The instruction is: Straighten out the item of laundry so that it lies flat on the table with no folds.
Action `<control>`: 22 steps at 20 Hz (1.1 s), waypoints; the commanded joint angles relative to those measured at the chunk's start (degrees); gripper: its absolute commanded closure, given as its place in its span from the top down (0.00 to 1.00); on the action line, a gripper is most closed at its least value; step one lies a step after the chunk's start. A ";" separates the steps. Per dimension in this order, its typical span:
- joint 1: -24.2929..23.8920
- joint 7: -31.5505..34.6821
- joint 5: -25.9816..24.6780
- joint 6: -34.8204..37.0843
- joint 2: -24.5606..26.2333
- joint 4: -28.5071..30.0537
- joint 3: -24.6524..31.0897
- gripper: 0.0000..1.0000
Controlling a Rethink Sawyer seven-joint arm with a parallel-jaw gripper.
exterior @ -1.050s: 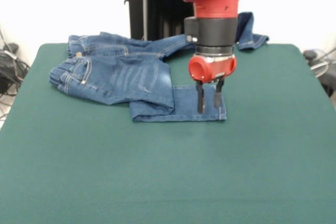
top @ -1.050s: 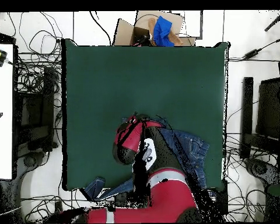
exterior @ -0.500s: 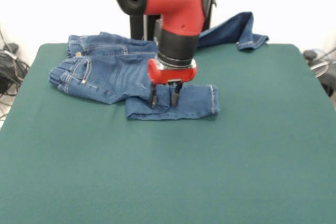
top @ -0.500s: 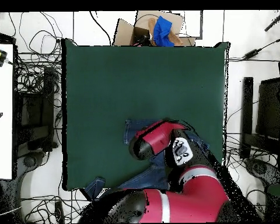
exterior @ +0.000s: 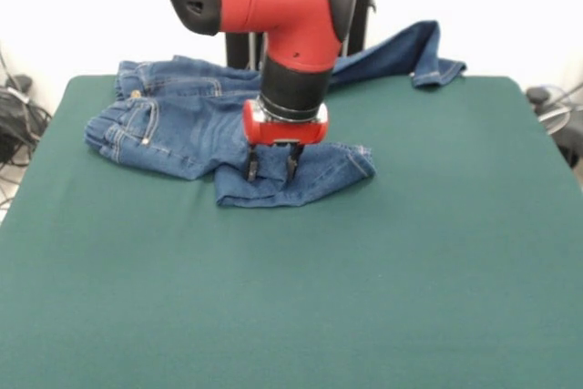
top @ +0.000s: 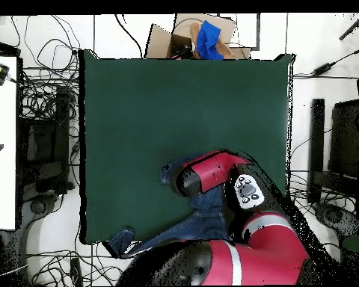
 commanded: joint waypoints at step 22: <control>-7.27 -9.99 -6.29 3.87 5.19 11.94 0.02 0.00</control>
